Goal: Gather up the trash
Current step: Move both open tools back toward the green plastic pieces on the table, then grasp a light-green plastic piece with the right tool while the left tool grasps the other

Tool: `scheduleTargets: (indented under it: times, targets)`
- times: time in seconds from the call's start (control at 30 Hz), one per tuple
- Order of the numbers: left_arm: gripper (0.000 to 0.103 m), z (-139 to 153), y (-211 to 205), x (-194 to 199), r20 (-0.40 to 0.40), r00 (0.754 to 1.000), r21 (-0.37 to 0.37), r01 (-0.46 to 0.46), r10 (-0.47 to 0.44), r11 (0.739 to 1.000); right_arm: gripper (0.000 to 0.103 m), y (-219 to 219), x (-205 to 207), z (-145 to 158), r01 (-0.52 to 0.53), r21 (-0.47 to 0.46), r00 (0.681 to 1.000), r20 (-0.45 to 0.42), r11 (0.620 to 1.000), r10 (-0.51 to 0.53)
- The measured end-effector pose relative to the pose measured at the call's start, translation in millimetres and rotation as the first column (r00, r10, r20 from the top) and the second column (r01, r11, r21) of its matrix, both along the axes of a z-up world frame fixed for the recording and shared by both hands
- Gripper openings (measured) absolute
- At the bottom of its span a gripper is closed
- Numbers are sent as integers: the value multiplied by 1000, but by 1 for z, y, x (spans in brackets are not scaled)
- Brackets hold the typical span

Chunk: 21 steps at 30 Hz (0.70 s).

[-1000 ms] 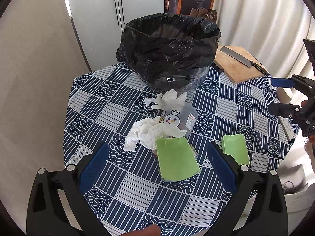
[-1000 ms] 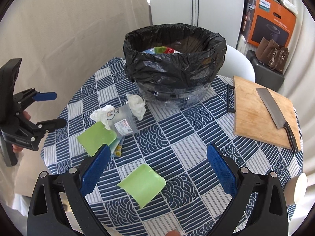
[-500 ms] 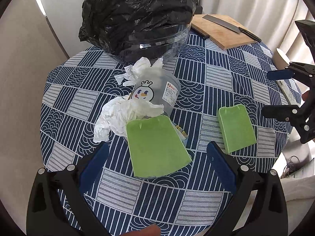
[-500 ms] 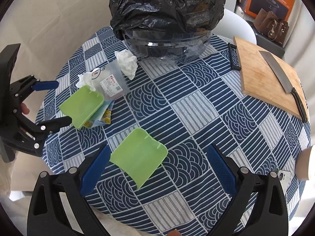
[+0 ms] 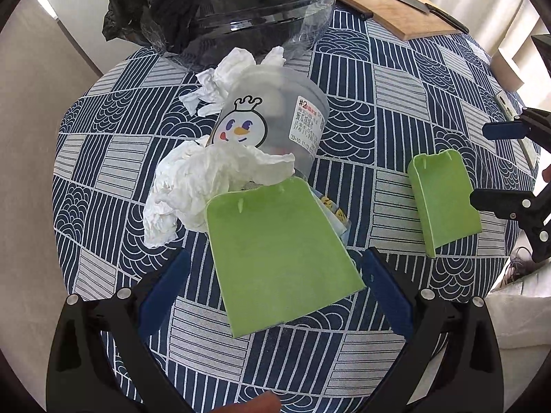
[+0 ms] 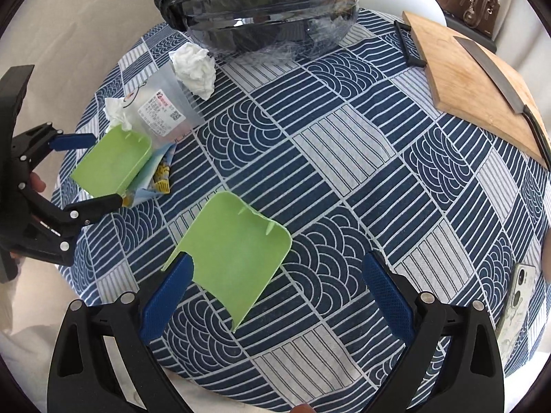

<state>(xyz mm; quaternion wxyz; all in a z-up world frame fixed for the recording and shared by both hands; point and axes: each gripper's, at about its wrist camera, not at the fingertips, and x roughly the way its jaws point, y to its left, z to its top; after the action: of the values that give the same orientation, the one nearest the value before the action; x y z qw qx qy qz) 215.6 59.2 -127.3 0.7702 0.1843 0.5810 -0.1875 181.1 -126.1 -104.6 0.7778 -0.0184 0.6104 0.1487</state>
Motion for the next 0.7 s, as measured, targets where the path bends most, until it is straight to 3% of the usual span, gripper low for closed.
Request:
scheduleTargets:
  times: [0.13,0.17,0.2,0.23,0.27,0.3,0.33,0.47,0.7]
  targets:
    - [97,-8,-3,5,-28,1000,13,7,-7,1000,92,0,2,-11,20,12,1000,-24,1000,-19]
    - [97,-10,-4,6,-30,1000,22,3,-2,1000,85,0,2,-13,22,22,999,-34,1000,-21]
    - [97,-12,-4,7,-36,999,31,-1,3,1000,72,1,2,-16,14,31,999,-47,999,-13]
    - [97,-13,-5,8,-48,999,36,-5,7,999,48,3,2,-18,6,20,998,-57,1000,-5]
    - [95,-15,-5,9,-79,997,36,-5,8,999,31,6,2,-21,-8,-1,998,-62,1000,8]
    - [90,-17,-4,10,-110,994,26,-9,12,1000,22,10,2,-24,-30,-23,997,-70,999,29]
    - [76,-17,-2,11,-121,992,18,-19,21,1000,12,13,1,-26,-51,-30,996,-74,998,49]
    - [71,-8,4,7,-95,994,31,-53,56,998,6,18,-1,-22,-106,15,993,-59,994,107]
    - [70,16,16,-12,-44,993,72,-105,108,992,5,17,-2,-16,-186,61,982,-33,981,188]
